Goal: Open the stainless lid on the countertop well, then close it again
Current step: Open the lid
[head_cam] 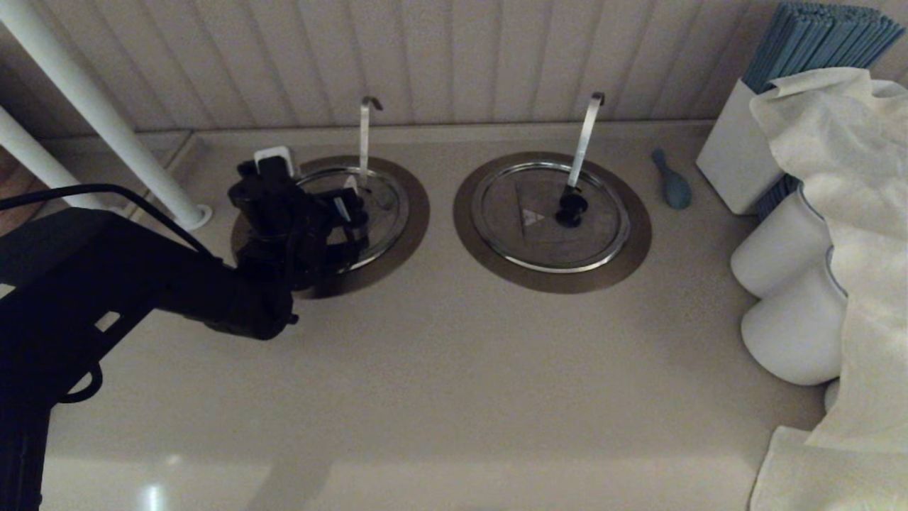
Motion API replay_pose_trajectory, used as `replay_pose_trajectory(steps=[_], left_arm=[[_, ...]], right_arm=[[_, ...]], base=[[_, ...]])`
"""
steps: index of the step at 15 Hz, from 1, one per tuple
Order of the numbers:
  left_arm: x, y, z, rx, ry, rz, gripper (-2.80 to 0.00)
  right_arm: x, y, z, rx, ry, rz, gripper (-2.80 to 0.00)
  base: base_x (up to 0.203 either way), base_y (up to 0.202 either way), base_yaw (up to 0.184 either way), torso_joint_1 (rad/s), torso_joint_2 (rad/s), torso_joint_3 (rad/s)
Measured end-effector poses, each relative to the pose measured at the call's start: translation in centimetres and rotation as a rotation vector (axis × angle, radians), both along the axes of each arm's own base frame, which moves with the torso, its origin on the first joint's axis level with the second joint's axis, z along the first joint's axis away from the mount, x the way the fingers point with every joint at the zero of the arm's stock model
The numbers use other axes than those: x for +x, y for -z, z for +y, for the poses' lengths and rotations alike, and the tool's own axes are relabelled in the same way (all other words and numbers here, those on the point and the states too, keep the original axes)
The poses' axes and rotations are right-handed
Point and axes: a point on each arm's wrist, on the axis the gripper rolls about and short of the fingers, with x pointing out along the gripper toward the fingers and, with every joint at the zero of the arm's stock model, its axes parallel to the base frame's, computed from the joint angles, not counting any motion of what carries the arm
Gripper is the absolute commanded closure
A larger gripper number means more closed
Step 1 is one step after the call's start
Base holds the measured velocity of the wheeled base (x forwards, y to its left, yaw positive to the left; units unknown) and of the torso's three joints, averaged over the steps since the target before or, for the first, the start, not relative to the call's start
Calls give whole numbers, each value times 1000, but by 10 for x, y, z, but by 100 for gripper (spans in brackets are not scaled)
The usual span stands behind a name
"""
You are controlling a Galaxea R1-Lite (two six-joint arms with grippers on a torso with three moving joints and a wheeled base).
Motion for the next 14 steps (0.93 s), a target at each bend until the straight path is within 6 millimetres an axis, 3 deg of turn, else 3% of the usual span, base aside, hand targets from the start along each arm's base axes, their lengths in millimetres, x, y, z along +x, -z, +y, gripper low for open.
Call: replay_pose_trajectory(steps=[4,10,14], left_arm=[[-3,0,-6,-1,17,2,-280],[-16,25,-40,30,107,76,-280],[-9,34,-44,48,99,87,-280]], right_arm=[[0,0,0,0,-1,0,0],[0,0,0,0,-1,0,0],[0,0,0,0,0,0,0]], base=[[0,0,0,0,0,0],[0,0,0,0,0,0],[0,0,0,0,0,0]])
